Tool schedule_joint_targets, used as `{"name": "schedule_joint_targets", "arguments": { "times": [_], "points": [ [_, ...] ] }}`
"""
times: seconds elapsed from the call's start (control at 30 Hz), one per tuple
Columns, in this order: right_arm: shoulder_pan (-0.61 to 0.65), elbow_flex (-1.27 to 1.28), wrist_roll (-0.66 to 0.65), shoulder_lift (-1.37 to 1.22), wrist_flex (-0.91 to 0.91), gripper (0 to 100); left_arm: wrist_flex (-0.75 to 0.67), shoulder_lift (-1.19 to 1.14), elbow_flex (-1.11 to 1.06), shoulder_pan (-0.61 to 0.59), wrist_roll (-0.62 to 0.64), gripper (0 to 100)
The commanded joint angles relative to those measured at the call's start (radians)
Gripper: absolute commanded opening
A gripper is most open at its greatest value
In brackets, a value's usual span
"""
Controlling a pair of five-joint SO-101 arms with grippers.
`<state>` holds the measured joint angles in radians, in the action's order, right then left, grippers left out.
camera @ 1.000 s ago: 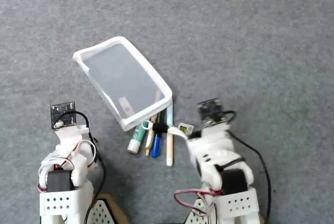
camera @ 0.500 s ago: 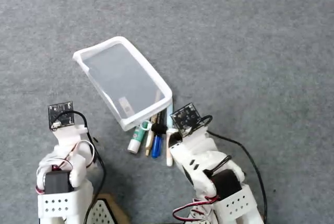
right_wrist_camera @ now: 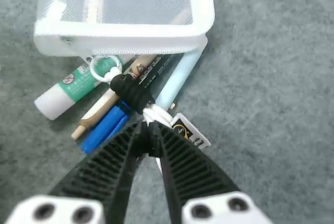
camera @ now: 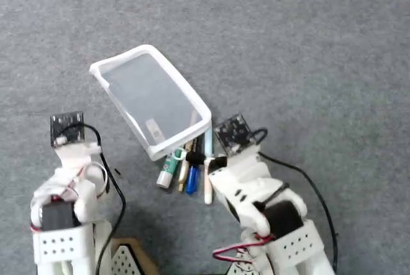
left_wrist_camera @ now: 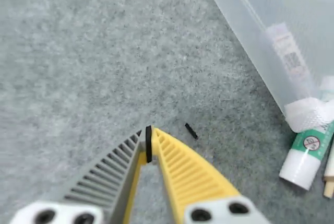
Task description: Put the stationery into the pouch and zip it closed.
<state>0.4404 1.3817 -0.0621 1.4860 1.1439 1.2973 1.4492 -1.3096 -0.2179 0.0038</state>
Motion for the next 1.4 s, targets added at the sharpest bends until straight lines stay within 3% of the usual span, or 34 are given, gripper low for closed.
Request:
{"name": "schedule_joint_targets", "arguments": {
  "times": [0.0, 0.4, 0.53, 0.67, 0.93, 1.37],
  "points": [
    [0.009, -0.179, 0.011, -0.208, -0.017, 1.3, -0.002, -0.212, 0.168, -0.027, -0.023, 3],
    [0.031, -0.561, -0.009, -0.866, 0.078, 1.5, -0.002, -0.483, 0.229, -0.031, -0.025, 3],
    [0.098, -0.647, -0.157, -1.023, 0.121, 6.2, 0.0, -0.497, 0.228, -0.031, -0.026, 3],
    [0.126, -0.704, -0.161, -1.124, 0.117, 11.1, 0.0, -0.497, 0.222, -0.031, -0.026, 3],
    [0.126, -0.786, -0.167, -1.285, 0.04, 11.3, -0.005, -0.497, 0.208, -0.094, -0.026, 3],
    [0.126, -0.791, -0.169, -1.544, -0.132, 11.3, -0.002, -0.497, 0.206, -0.096, -0.026, 3]
  ]
}}
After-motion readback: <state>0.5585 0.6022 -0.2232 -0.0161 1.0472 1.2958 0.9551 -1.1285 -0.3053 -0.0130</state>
